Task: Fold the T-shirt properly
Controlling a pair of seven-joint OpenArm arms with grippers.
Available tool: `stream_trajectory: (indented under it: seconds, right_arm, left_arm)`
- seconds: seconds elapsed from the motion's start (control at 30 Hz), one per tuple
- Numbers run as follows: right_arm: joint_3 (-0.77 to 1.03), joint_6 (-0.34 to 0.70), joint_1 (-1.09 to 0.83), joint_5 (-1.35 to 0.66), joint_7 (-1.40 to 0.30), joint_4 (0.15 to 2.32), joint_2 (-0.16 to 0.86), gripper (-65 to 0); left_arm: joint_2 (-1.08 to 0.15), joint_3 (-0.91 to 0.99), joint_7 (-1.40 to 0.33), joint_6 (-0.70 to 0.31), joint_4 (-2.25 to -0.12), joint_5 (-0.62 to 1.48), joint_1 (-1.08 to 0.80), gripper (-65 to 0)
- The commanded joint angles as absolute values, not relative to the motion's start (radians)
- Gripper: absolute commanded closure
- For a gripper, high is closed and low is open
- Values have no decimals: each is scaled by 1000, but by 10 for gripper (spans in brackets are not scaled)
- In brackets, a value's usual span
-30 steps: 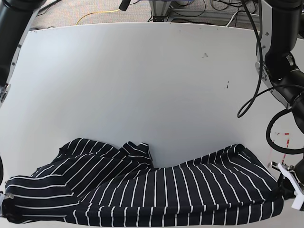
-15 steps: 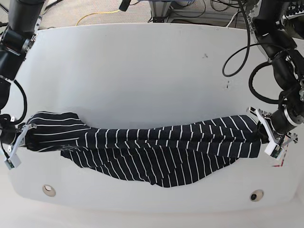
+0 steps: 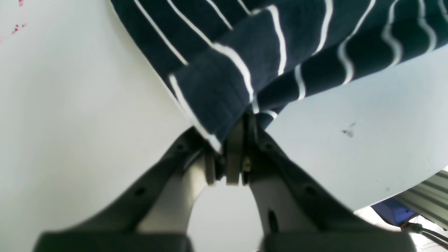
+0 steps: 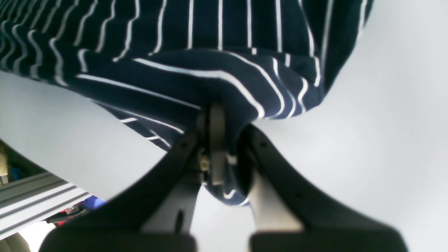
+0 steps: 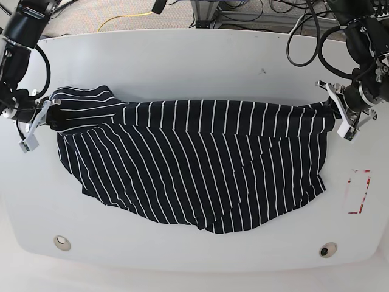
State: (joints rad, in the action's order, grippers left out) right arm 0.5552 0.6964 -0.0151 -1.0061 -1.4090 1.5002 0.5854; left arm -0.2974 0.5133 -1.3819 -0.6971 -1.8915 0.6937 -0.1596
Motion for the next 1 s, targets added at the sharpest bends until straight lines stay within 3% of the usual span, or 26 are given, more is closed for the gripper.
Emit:
stream_trajectory:
  seconds: [0.0, 0.33, 0.97]
  right_arm:
    - [595, 698, -76, -1050, -1396, 1518, 599, 0]
    - [630, 698, -150, -1067, -1396, 1621, 555, 0]
    - [466, 698, 447, -961, -1396, 1647, 725, 0]
  left_arm:
    - [-328, 532, -1377, -698, -1914, 693, -209, -17]
    - [-328, 556, -1376, -698, -1916, 699, -166, -17]
    - [-328, 446, -1382, -698, -1911, 690, 403, -17]
